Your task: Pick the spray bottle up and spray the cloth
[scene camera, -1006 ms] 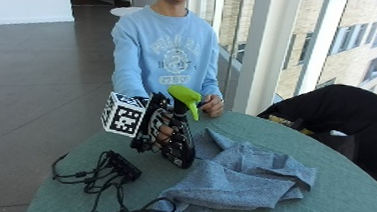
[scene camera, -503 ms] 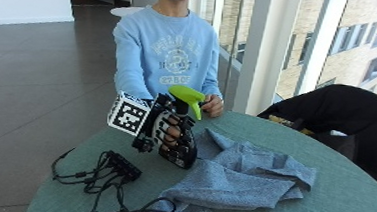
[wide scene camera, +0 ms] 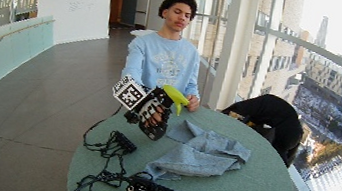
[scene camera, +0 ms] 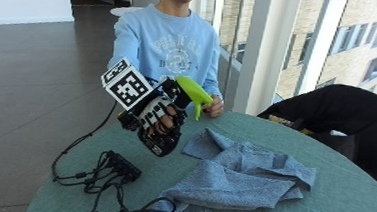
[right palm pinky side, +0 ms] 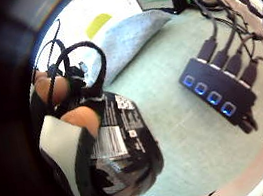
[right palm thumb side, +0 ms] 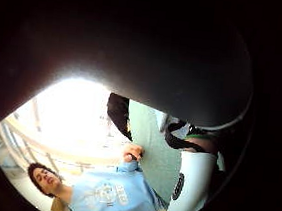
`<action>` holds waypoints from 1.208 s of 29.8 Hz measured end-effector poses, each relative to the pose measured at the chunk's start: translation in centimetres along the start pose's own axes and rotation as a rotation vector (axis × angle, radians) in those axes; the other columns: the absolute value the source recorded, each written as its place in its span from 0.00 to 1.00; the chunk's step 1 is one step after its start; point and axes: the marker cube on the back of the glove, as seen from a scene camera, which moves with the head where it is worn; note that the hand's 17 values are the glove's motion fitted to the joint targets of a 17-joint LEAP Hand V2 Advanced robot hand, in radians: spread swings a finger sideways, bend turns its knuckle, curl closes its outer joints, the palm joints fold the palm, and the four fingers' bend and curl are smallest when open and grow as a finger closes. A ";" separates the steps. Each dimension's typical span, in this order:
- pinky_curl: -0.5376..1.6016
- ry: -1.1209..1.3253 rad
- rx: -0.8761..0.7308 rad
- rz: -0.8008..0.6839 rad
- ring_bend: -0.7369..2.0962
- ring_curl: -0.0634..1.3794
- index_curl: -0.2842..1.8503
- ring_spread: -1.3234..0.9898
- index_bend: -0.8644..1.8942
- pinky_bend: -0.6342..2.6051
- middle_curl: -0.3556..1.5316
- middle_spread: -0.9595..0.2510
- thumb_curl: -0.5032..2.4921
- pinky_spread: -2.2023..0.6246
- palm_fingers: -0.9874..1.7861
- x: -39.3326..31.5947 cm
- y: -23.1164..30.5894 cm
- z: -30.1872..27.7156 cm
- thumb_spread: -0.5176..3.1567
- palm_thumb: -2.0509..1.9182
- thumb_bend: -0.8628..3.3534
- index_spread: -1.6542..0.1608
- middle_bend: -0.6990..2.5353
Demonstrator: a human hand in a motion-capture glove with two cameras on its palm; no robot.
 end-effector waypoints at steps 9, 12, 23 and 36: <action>0.42 0.204 -0.151 0.062 0.42 0.30 0.26 0.54 0.35 0.30 0.41 0.70 0.34 0.82 0.74 -1.7 -1.2 -2.2 0.38 0.77 0.20 0.75 0.28; 0.42 0.248 -0.190 0.080 0.42 0.30 0.26 0.54 0.35 0.30 0.41 0.70 0.34 0.82 0.75 -2.2 -1.4 -2.2 0.38 0.77 0.20 0.76 0.28; 0.42 0.295 -0.267 0.131 0.43 0.30 0.26 0.54 0.35 0.30 0.42 0.70 0.35 0.81 0.75 -2.8 -1.7 -1.5 0.37 0.77 0.20 0.76 0.28; 0.42 0.313 -0.269 0.131 0.43 0.30 0.26 0.54 0.35 0.30 0.42 0.70 0.36 0.81 0.75 -3.1 -1.5 -2.2 0.37 0.77 0.20 0.76 0.28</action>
